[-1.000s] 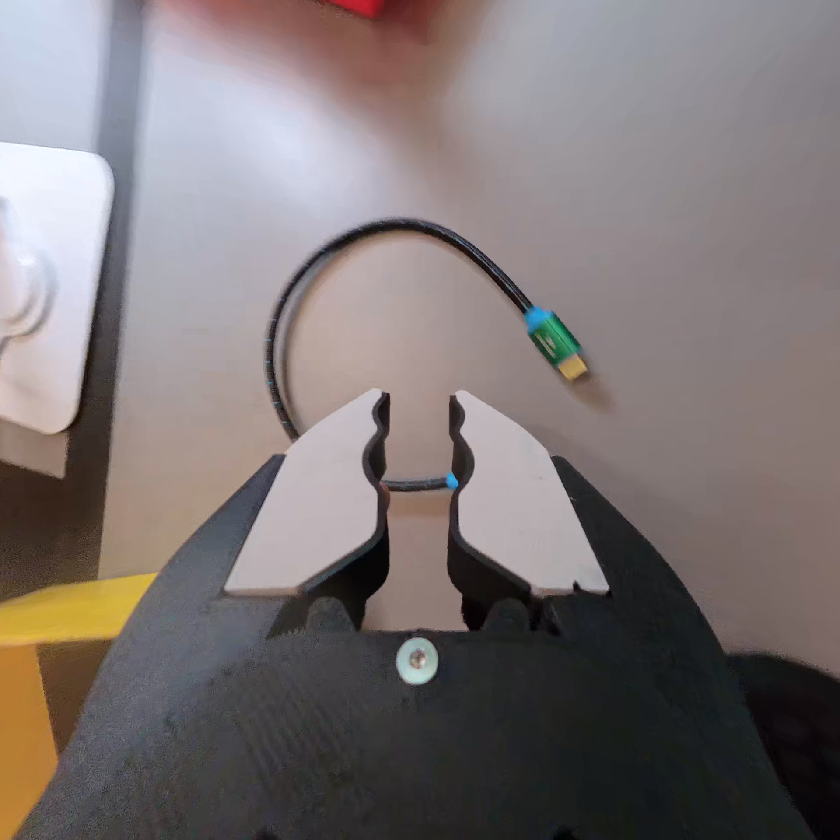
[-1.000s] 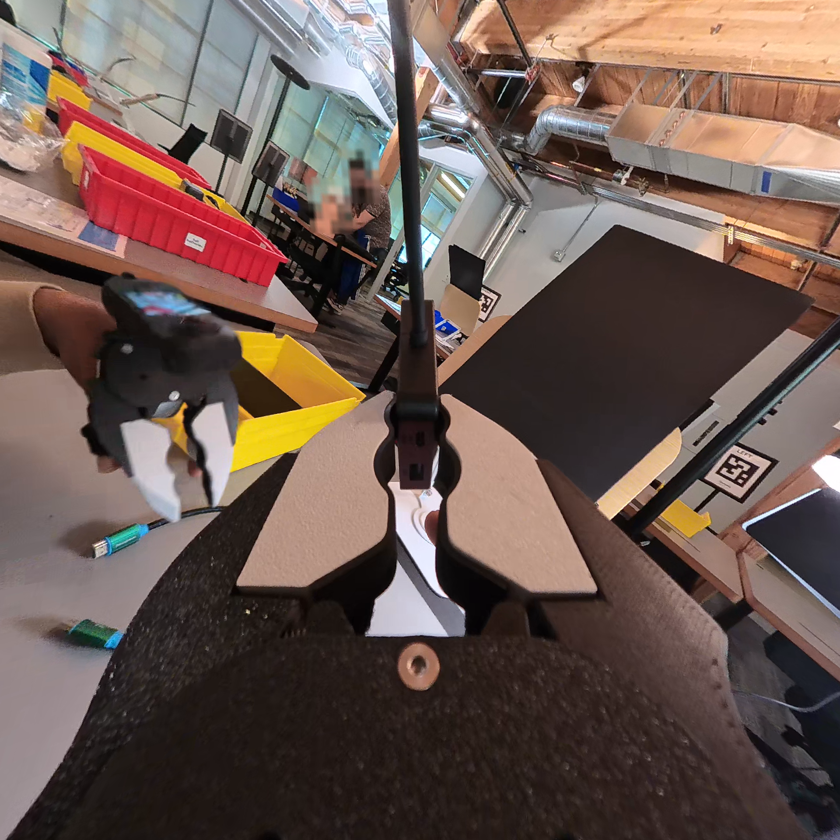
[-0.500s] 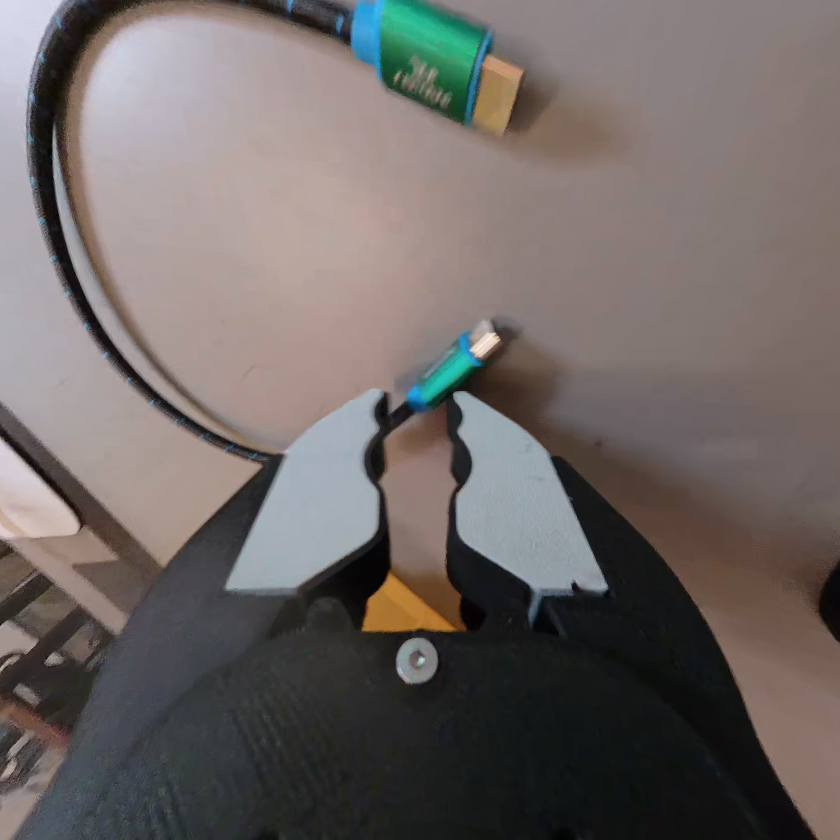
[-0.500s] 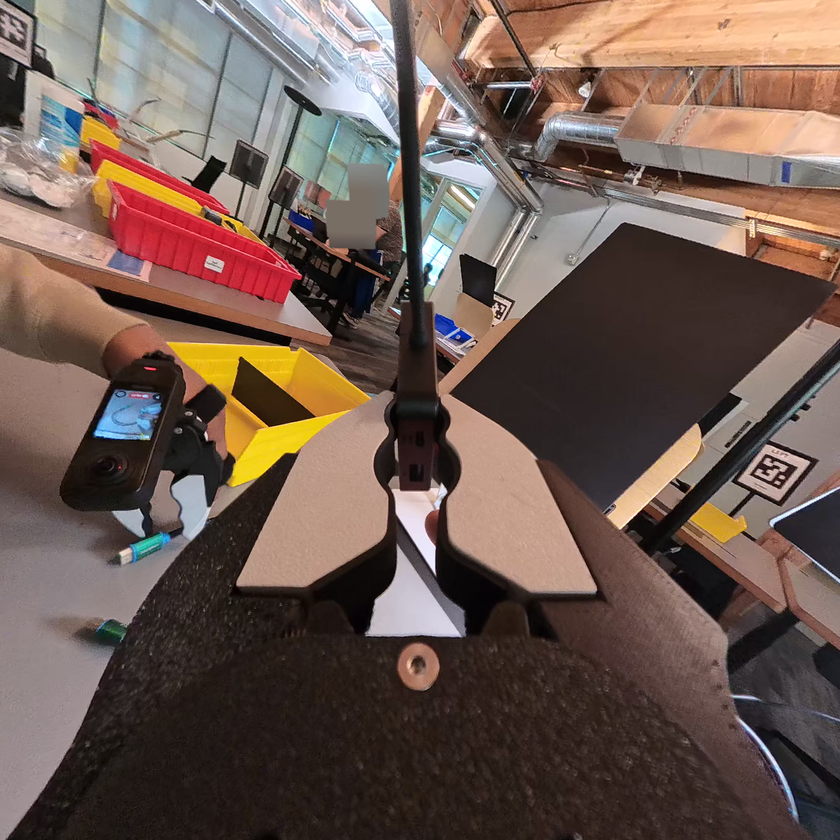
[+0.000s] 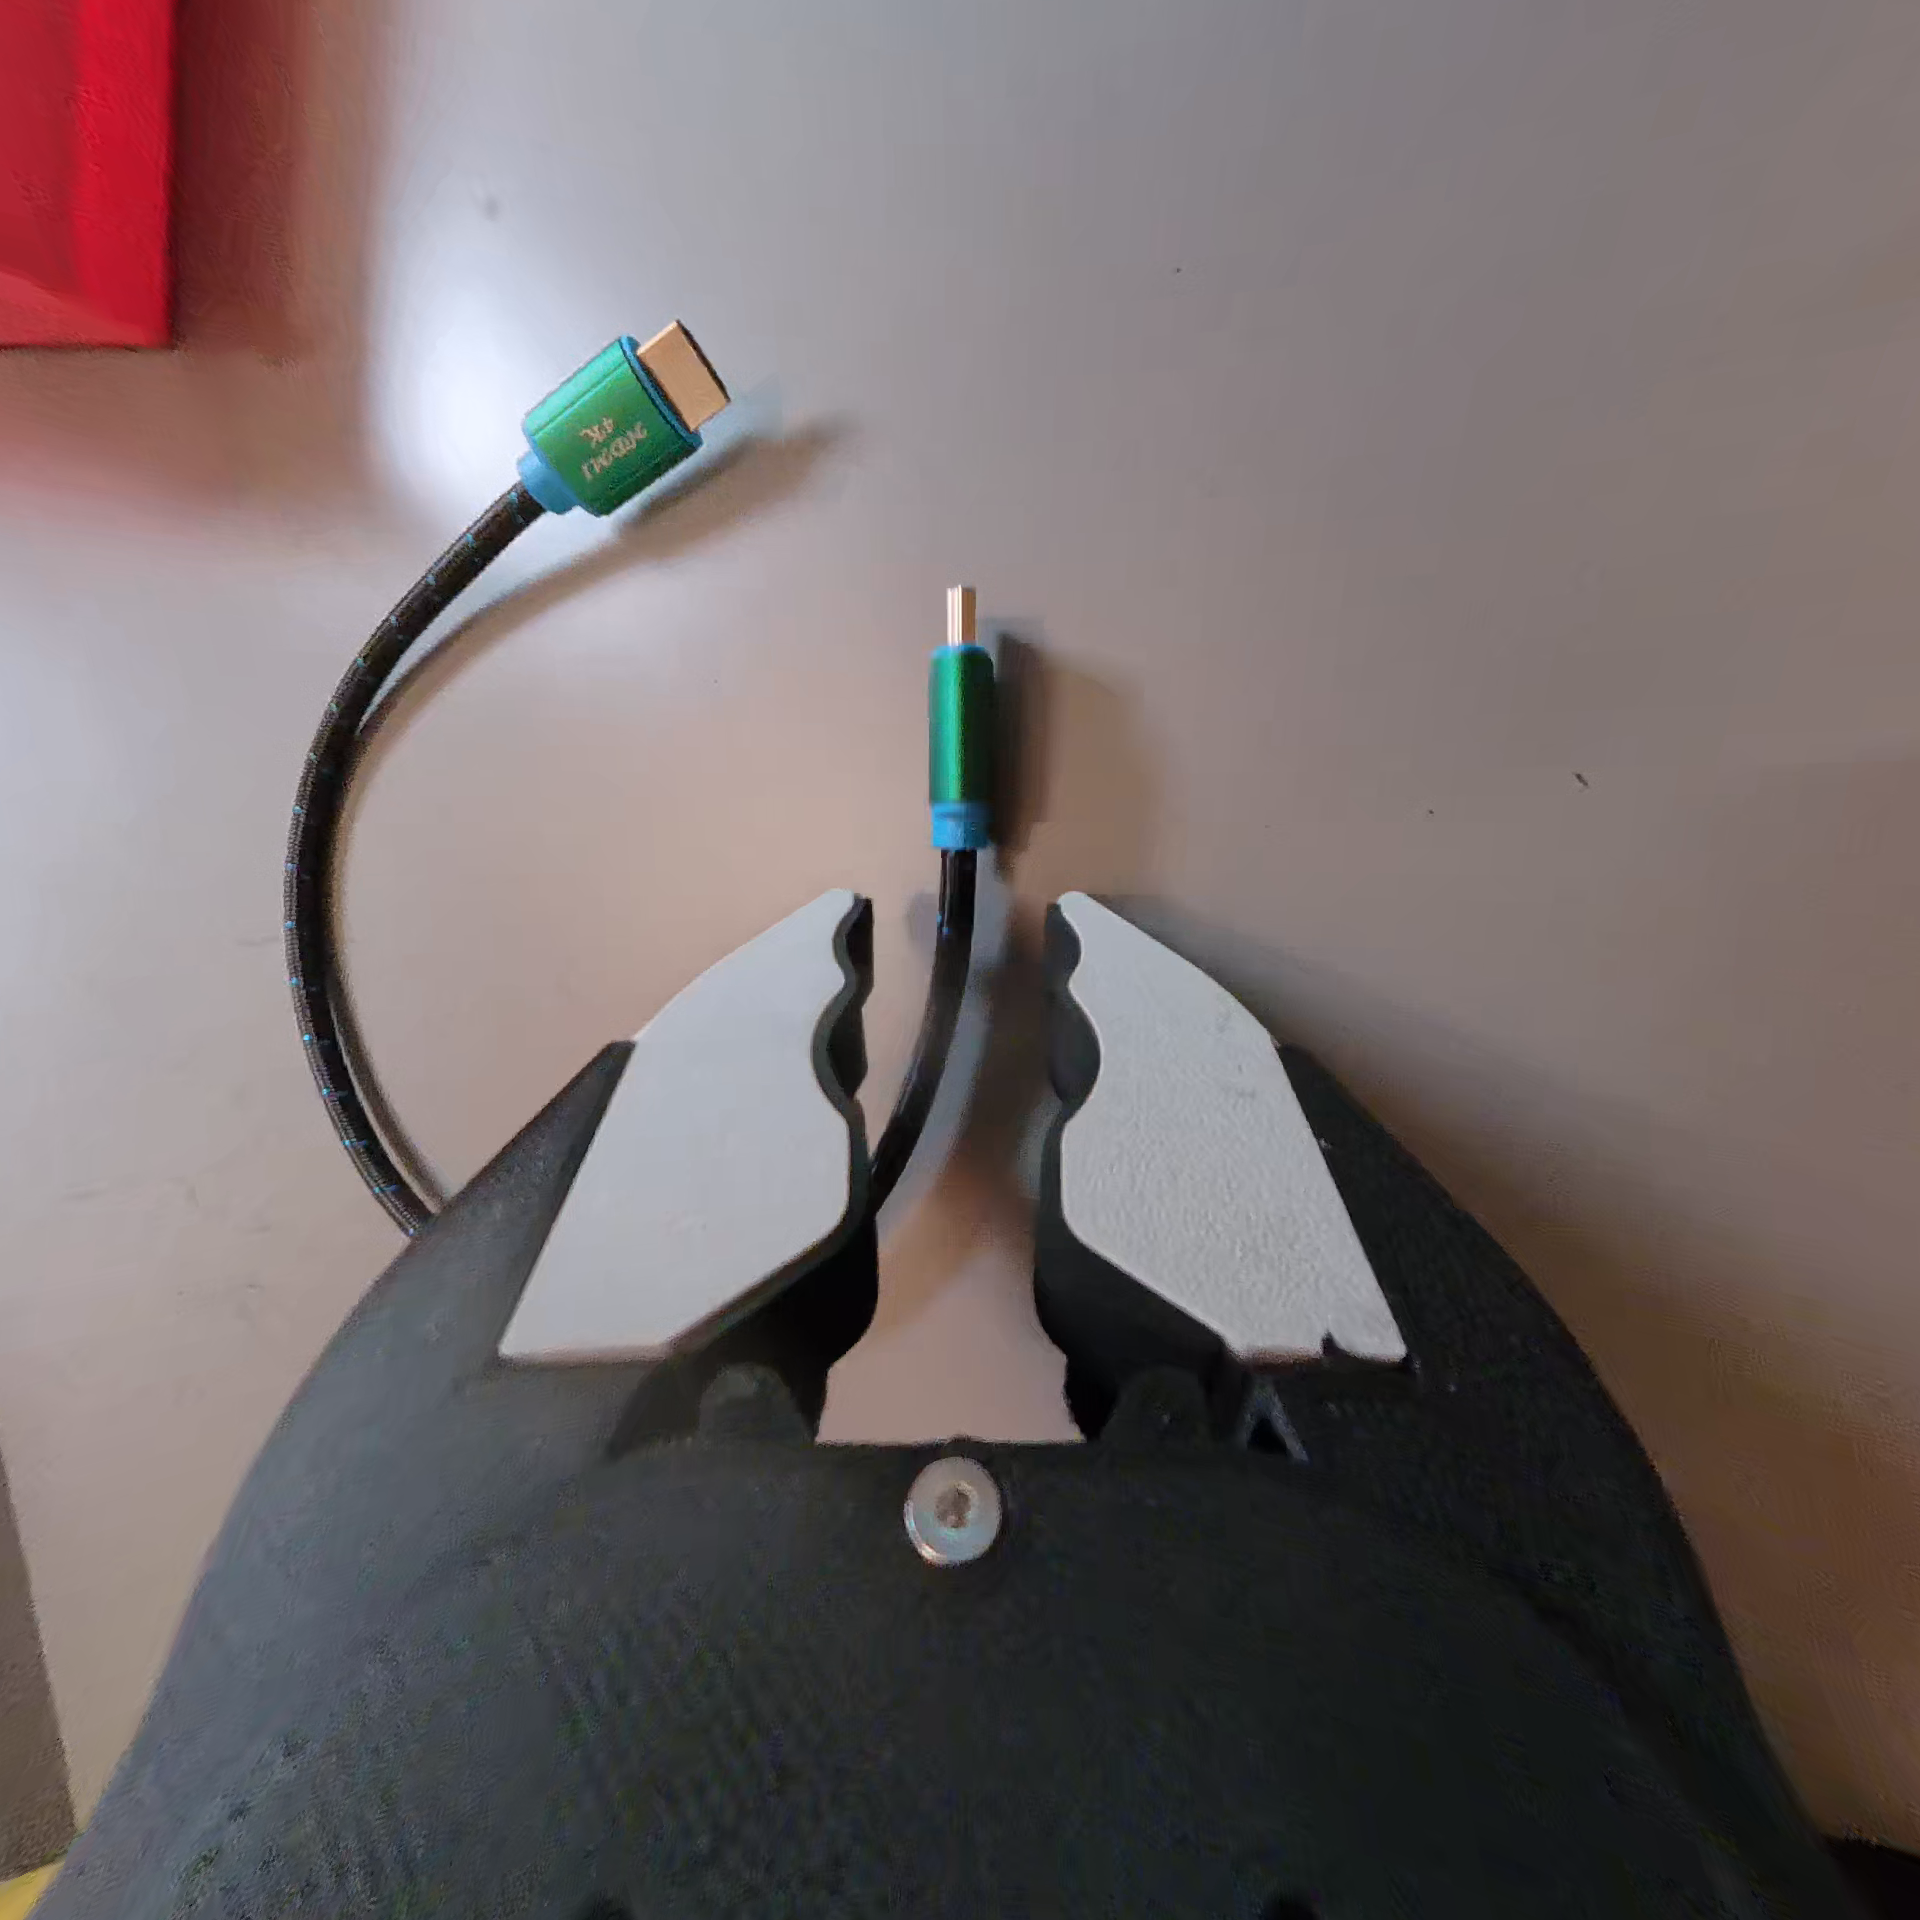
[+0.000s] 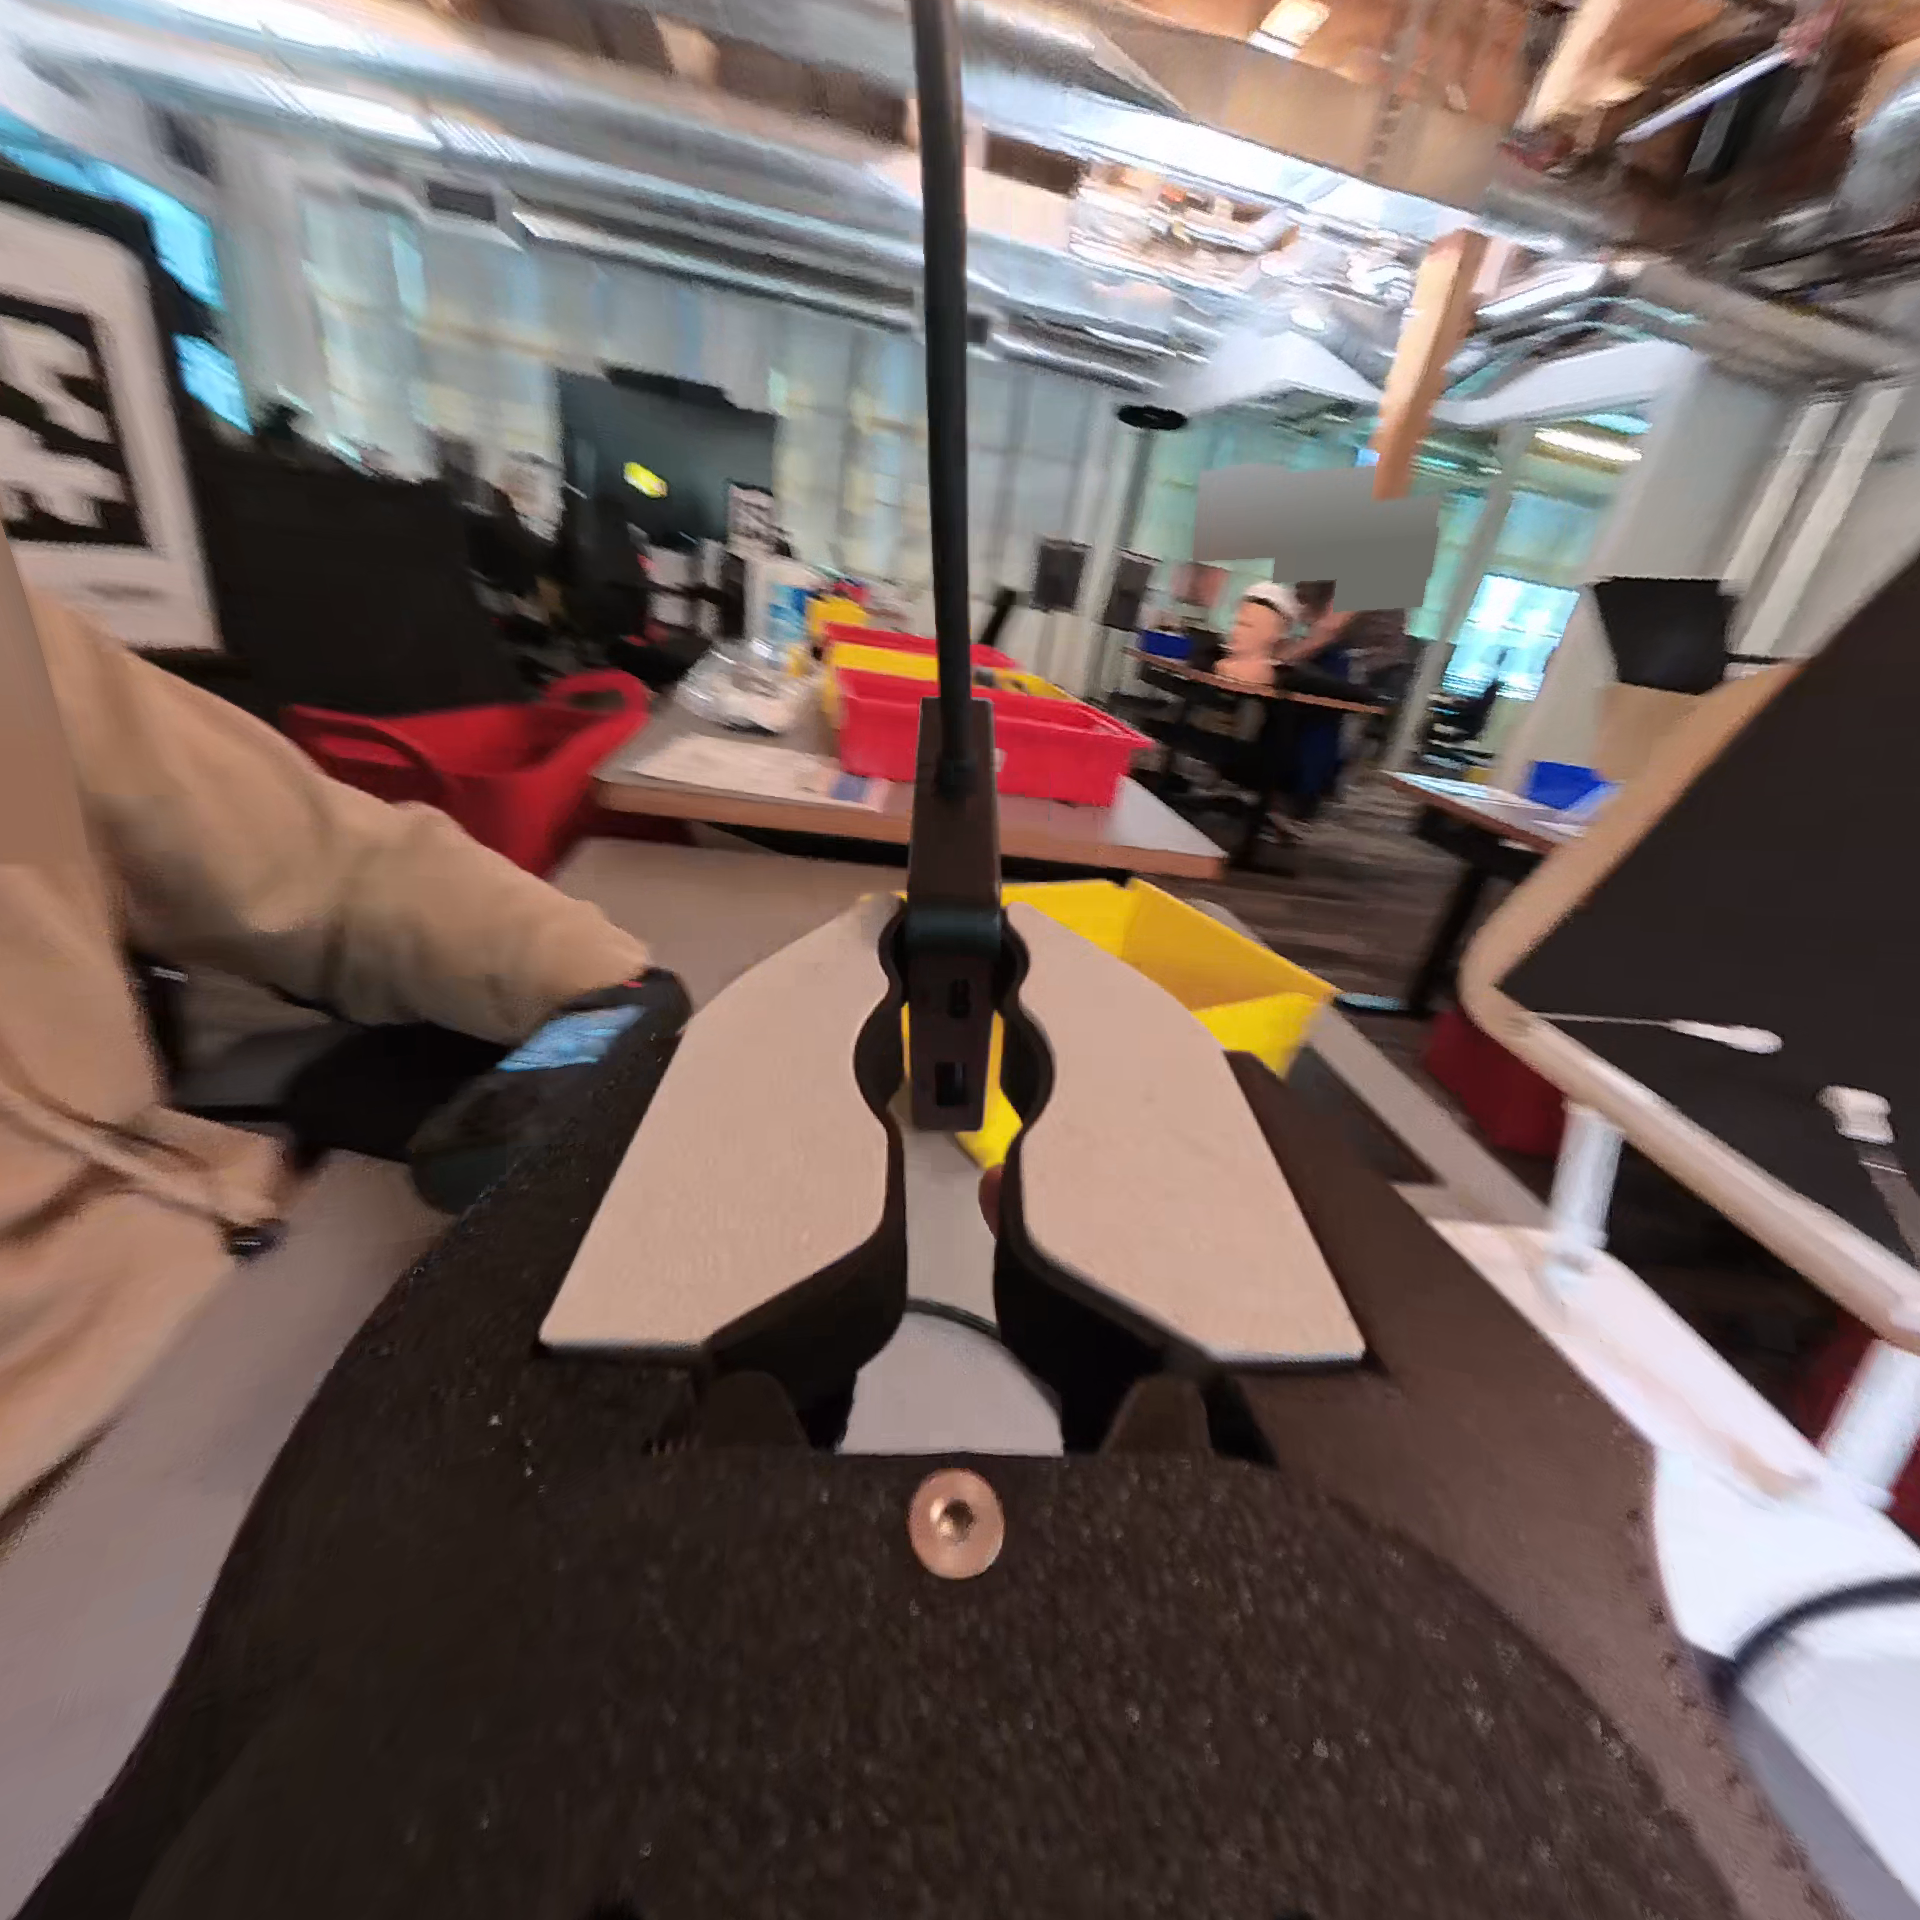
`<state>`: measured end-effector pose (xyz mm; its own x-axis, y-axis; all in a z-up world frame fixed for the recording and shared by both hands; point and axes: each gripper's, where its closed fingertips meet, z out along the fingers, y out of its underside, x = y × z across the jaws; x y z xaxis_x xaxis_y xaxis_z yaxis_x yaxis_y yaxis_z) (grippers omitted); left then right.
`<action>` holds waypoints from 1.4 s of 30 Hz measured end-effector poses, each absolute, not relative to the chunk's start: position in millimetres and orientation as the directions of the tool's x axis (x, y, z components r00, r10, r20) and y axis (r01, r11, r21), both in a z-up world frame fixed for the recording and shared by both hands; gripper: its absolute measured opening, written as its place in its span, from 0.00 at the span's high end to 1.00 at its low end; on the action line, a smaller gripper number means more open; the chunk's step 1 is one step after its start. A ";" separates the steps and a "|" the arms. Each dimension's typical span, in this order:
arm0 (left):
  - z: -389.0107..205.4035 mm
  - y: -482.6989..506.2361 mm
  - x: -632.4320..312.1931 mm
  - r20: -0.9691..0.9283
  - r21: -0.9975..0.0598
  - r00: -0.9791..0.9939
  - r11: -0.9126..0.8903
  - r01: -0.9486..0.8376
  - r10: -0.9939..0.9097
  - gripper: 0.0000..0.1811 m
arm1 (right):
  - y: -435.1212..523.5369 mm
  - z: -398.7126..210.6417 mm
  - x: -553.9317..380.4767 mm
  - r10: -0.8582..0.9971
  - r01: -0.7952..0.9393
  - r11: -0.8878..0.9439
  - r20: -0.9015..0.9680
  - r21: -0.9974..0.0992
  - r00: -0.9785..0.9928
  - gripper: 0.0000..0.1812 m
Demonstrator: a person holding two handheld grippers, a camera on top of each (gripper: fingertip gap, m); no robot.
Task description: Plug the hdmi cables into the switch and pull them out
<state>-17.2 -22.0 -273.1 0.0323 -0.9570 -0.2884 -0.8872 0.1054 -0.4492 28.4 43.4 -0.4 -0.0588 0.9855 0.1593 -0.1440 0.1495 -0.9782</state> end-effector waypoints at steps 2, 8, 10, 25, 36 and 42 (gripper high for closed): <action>-273.2 -21.5 -18.6 -0.268 -0.472 0.041 0.094 -0.876 -0.963 0.82 | 32.5 -0.4 30.6 0.978 -0.206 0.046 0.086 -0.977 -0.190 0.92; -273.7 -17.3 -8.2 -0.246 -0.558 0.076 0.077 -0.826 -0.966 0.84 | 25.8 -18.8 35.5 0.941 -0.210 -0.137 -0.061 -0.968 -0.332 0.92; -274.4 -17.0 -1.6 -0.218 -0.594 0.088 0.060 -0.802 -0.972 0.86 | 24.1 -31.8 34.6 0.937 -0.172 -0.167 -0.103 -0.971 -0.333 0.92; -217.1 3.1 -39.2 -0.006 -0.779 0.336 -0.206 -0.592 -0.942 0.94 | 18.0 -127.8 24.4 0.965 0.104 -0.163 -0.181 -0.981 -0.191 0.93; -169.1 -30.9 -35.1 0.259 -0.847 0.261 -0.349 -0.401 -0.930 0.94 | -1.0 -127.3 26.1 0.854 0.062 -0.333 -0.329 -0.941 -0.404 0.93; -163.8 -35.5 -35.6 0.272 -0.852 0.245 -0.351 -0.388 -0.931 0.94 | -8.8 -133.4 18.9 0.831 0.094 -0.343 -0.348 -0.935 -0.434 0.93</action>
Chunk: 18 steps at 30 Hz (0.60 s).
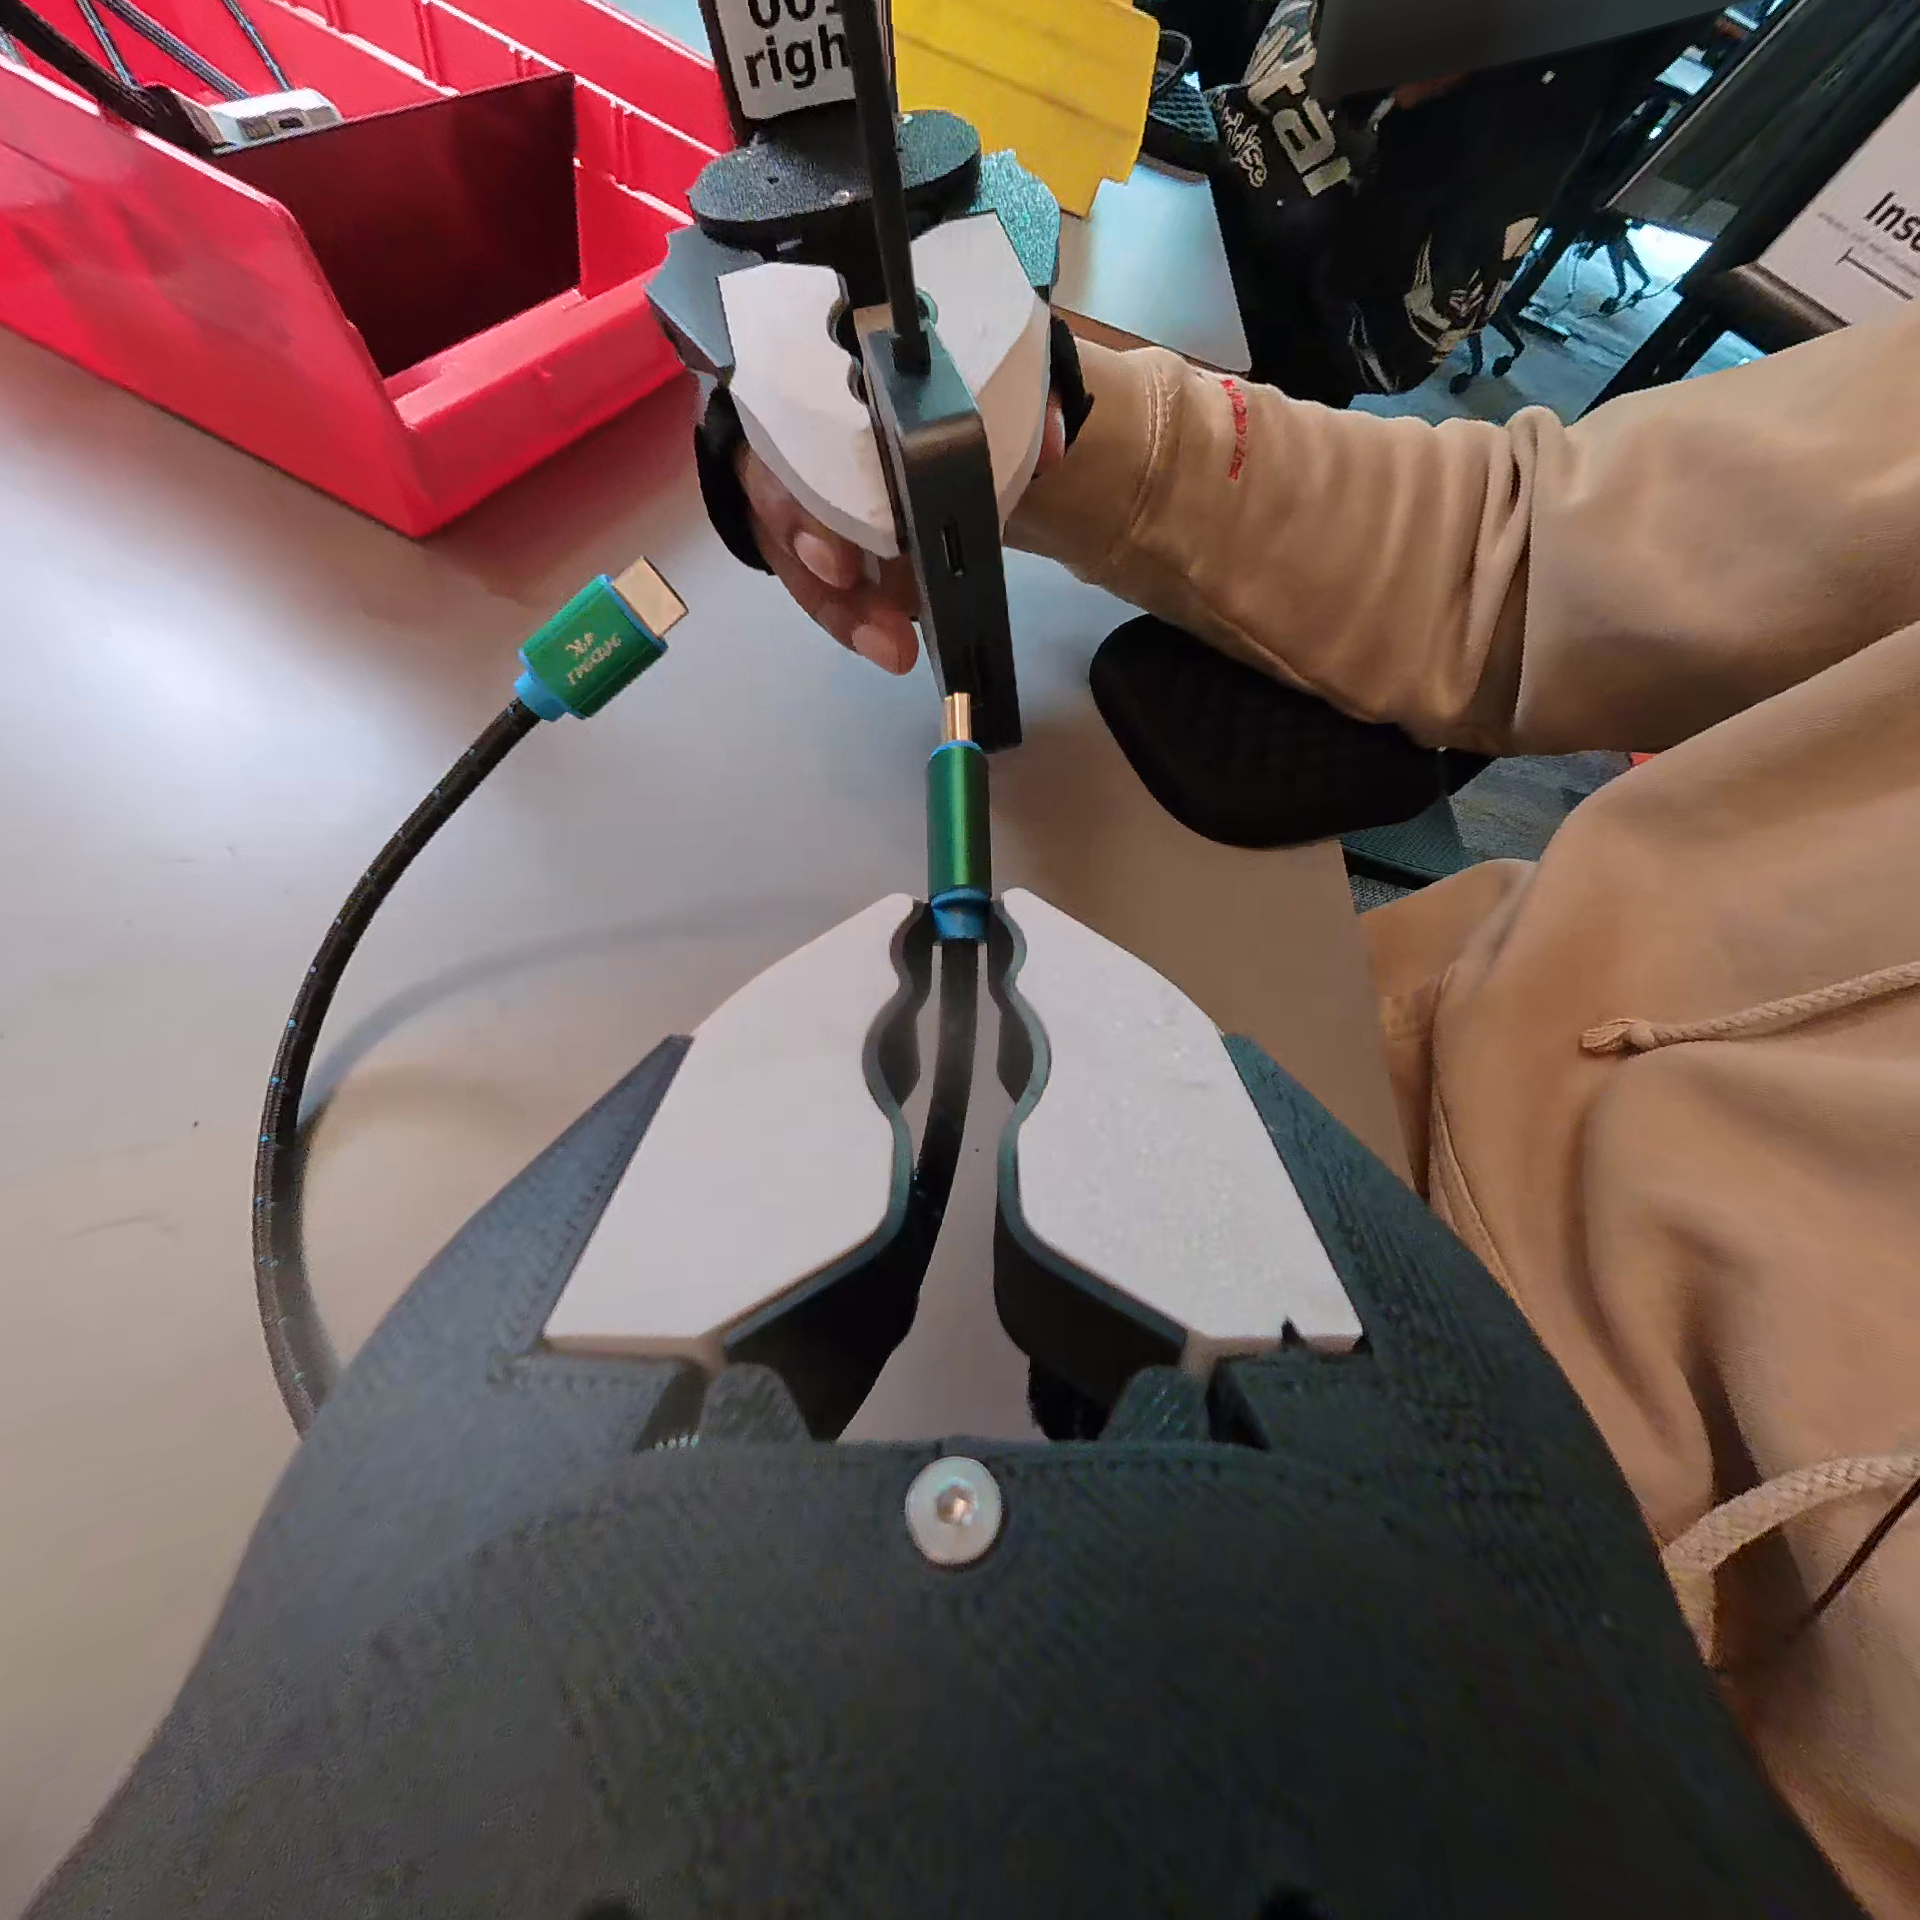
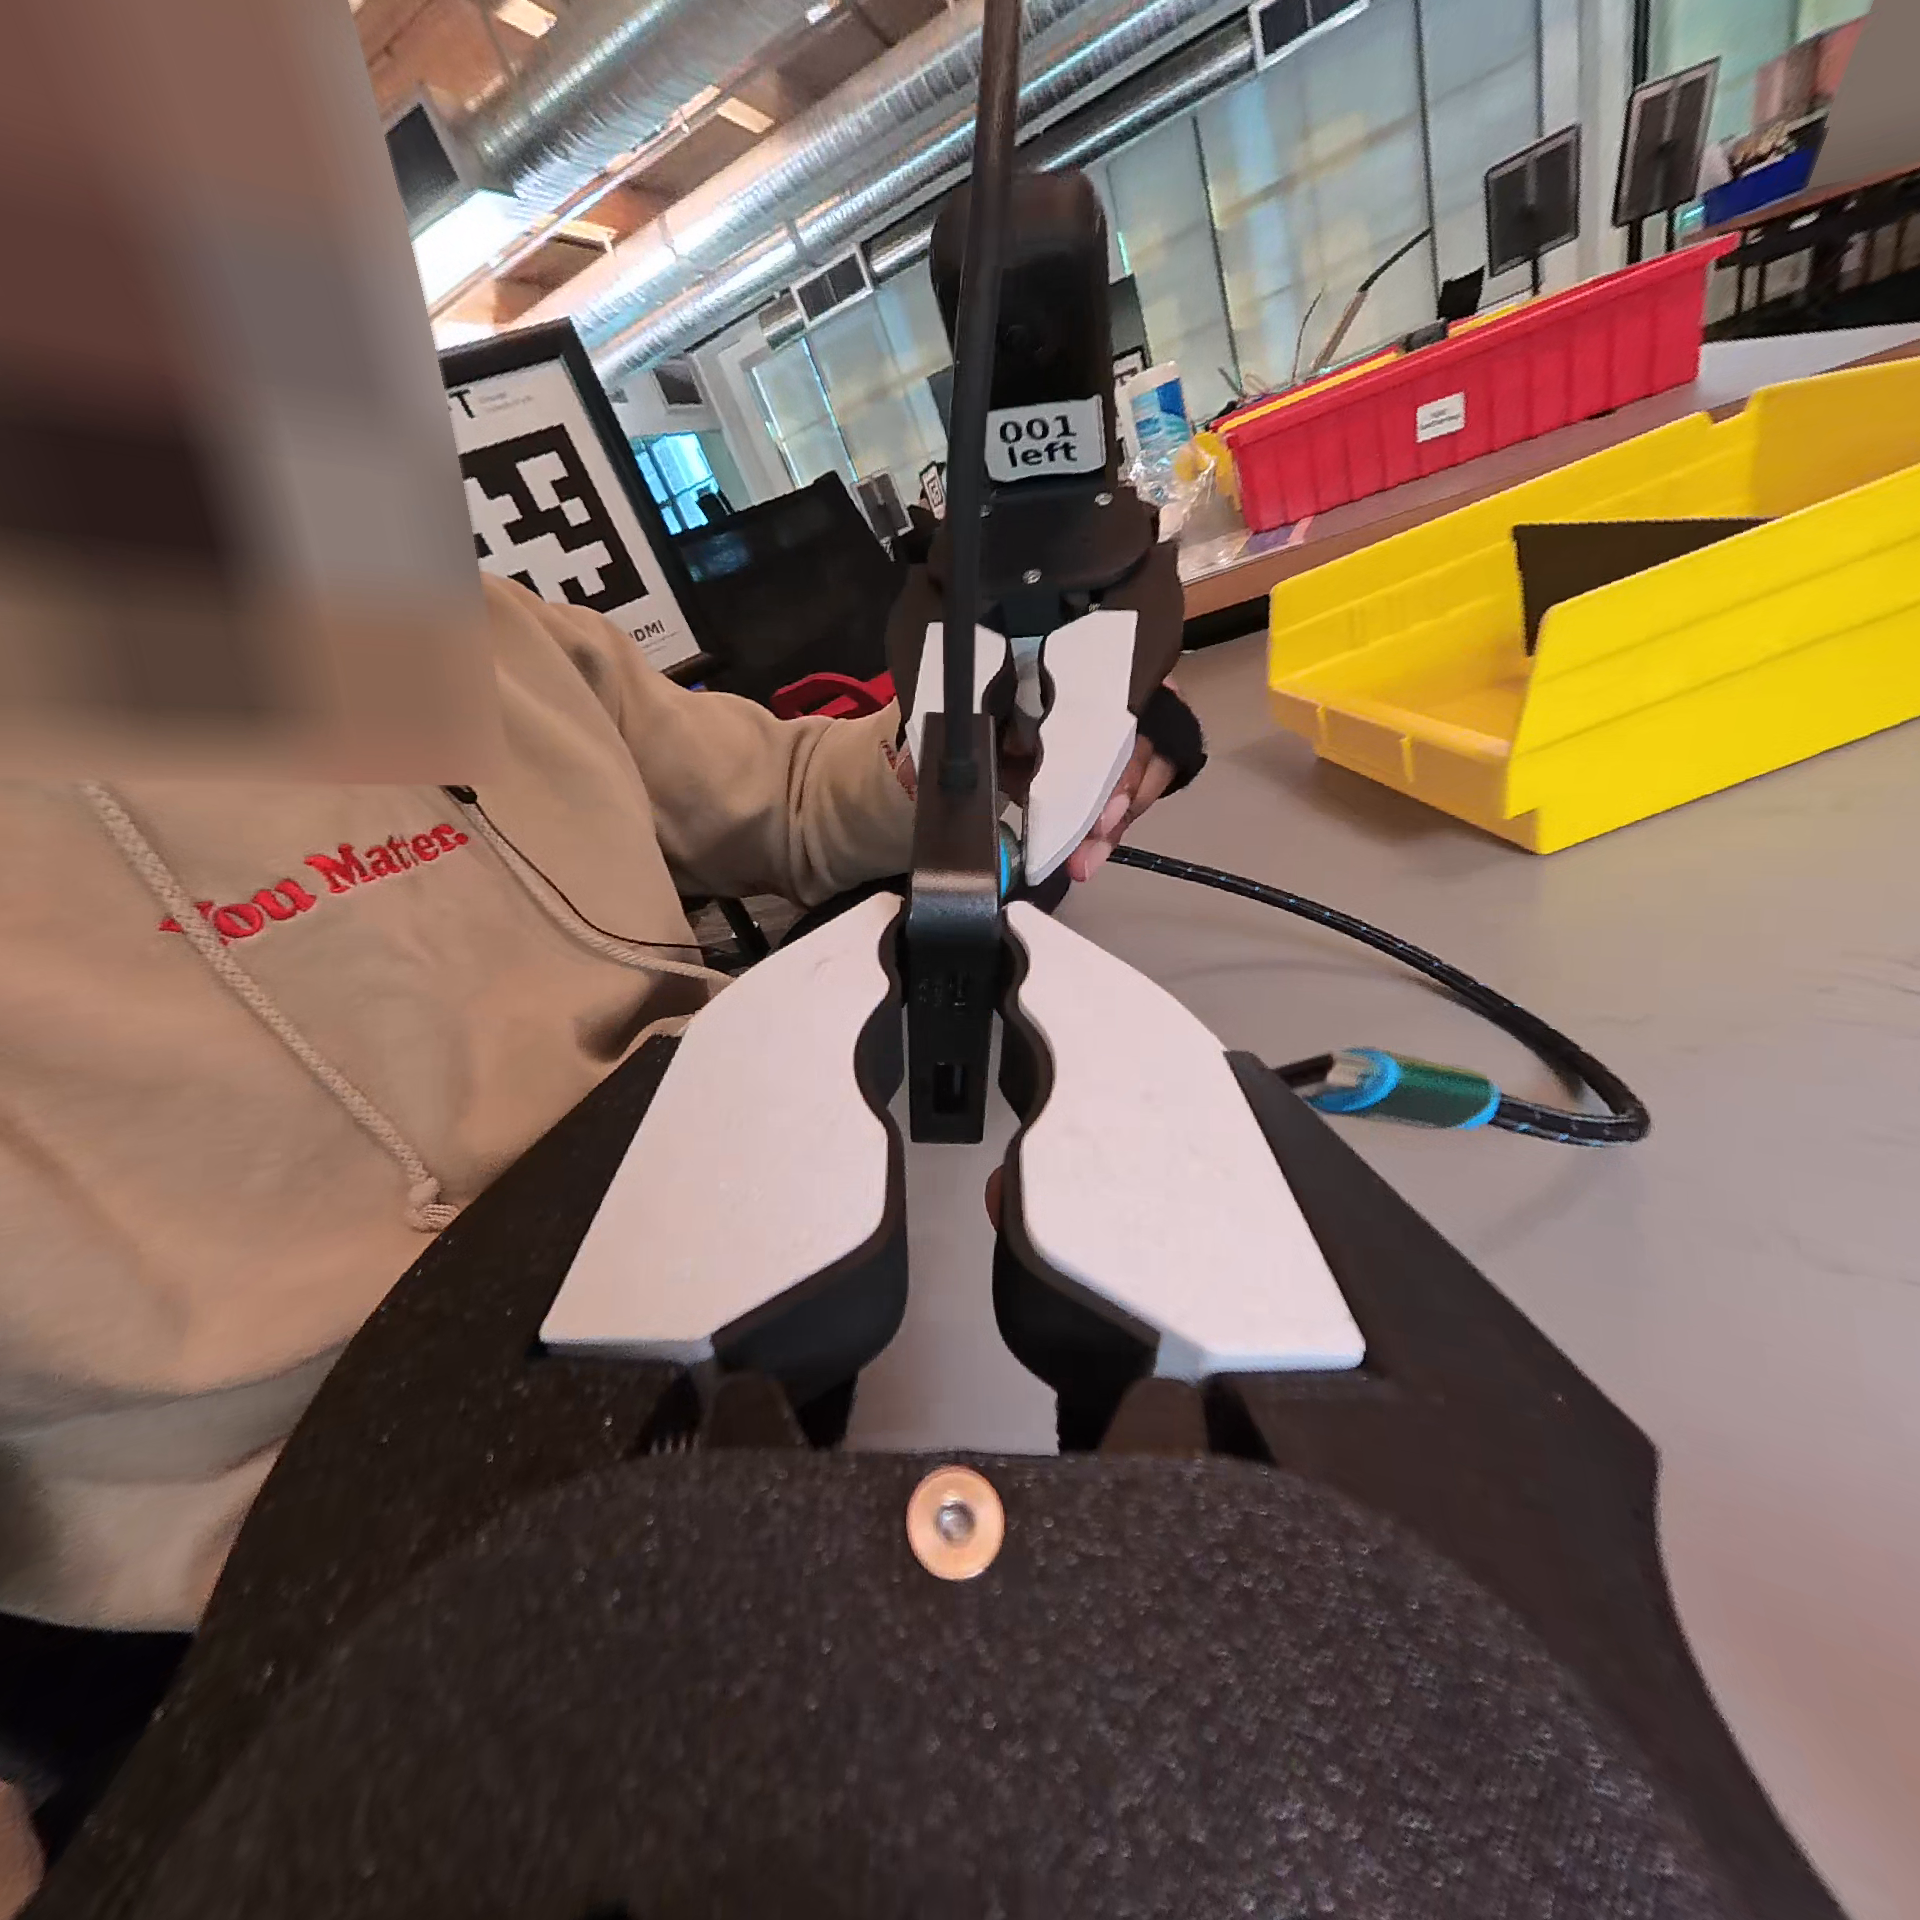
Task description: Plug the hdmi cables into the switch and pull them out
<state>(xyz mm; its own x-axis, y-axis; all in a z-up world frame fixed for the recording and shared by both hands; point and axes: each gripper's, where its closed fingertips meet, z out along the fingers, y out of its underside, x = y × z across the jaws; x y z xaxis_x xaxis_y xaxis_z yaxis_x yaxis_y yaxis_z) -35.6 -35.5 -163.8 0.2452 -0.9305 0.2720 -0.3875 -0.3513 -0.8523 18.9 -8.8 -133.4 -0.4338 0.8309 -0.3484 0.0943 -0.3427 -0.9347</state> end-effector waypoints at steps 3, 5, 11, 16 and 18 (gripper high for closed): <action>-163.6 -36.6 -36.5 0.287 -0.850 0.239 -0.362 -0.384 -0.928 0.94 | -11.8 -134.7 16.4 0.828 0.104 -0.337 -0.347 -0.936 -0.440 0.93; -163.5 -37.4 -36.5 0.294 -0.848 0.235 -0.366 -0.382 -0.926 0.94 | -12.6 -134.6 16.4 0.828 0.104 -0.336 -0.346 -0.936 -0.442 0.93; -166.1 -41.5 -35.4 0.329 -0.833 0.220 -0.392 -0.390 -0.918 0.94 | -13.2 -137.3 16.7 0.831 0.124 -0.325 -0.346 -0.938 -0.435 0.93; -172.8 -44.8 -35.8 0.358 -0.809 0.212 -0.415 -0.417 -0.910 0.94 | -17.1 -146.6 12.2 0.845 0.180 -0.285 -0.335 -0.942 -0.416 0.93; -177.8 -45.2 -37.3 0.363 -0.793 0.221 -0.425 -0.437 -0.905 0.94 | -17.3 -150.0 11.1 0.853 0.199 -0.270 -0.329 -0.942 -0.405 0.93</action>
